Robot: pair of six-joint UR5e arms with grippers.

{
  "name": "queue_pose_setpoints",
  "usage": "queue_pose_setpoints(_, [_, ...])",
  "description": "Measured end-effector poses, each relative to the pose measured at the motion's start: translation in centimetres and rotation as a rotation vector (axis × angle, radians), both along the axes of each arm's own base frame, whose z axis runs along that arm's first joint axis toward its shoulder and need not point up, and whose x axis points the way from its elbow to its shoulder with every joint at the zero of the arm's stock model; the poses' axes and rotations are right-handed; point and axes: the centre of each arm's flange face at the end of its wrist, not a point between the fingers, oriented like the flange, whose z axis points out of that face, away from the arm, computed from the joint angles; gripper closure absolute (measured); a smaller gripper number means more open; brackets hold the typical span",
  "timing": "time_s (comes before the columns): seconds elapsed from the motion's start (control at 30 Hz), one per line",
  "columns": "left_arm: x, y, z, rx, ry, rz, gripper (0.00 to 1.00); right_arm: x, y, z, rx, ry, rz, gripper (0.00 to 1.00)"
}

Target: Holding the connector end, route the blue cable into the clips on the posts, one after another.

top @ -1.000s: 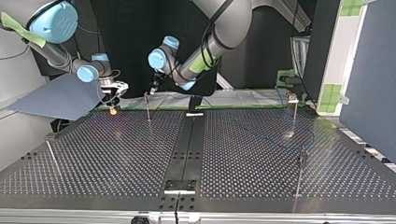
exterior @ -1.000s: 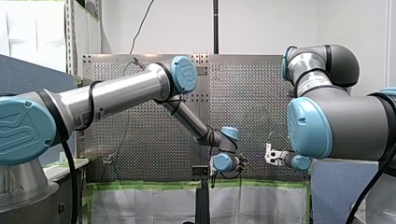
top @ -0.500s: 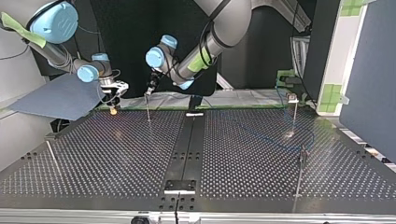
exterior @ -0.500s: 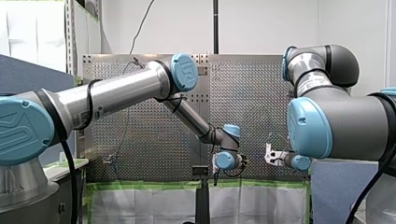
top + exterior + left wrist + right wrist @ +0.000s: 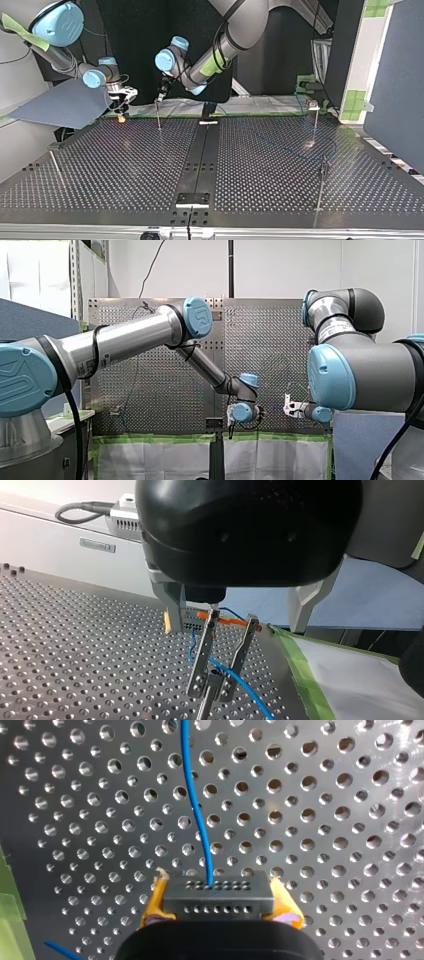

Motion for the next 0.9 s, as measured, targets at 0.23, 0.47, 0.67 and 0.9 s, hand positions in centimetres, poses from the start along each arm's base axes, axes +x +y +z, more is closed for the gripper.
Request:
queue_pose_setpoints(0.23, [-0.16, -0.11, -0.02, 0.001, 0.0, -0.002, 0.0, -0.01, 0.0, -0.06, 0.0, -0.001, 0.0, 1.0])
queue_pose_setpoints(0.47, [-0.22, -0.45, -0.28, -0.023, -0.015, -0.003, 0.0, 0.05, 0.06, -0.16, 0.002, -0.002, 0.006, 1.0])
queue_pose_setpoints(0.67, [-0.22, -0.51, -0.87, -0.039, -0.019, -0.003, 0.0, 0.1, 0.12, -0.27, 0.004, -0.004, 0.008, 1.0])
queue_pose_setpoints(0.9, [-0.19, -0.5, -0.91, -0.045, -0.018, -0.001, 0.0, 0.07, 0.15, -0.38, 0.006, -0.005, 0.007, 1.0])
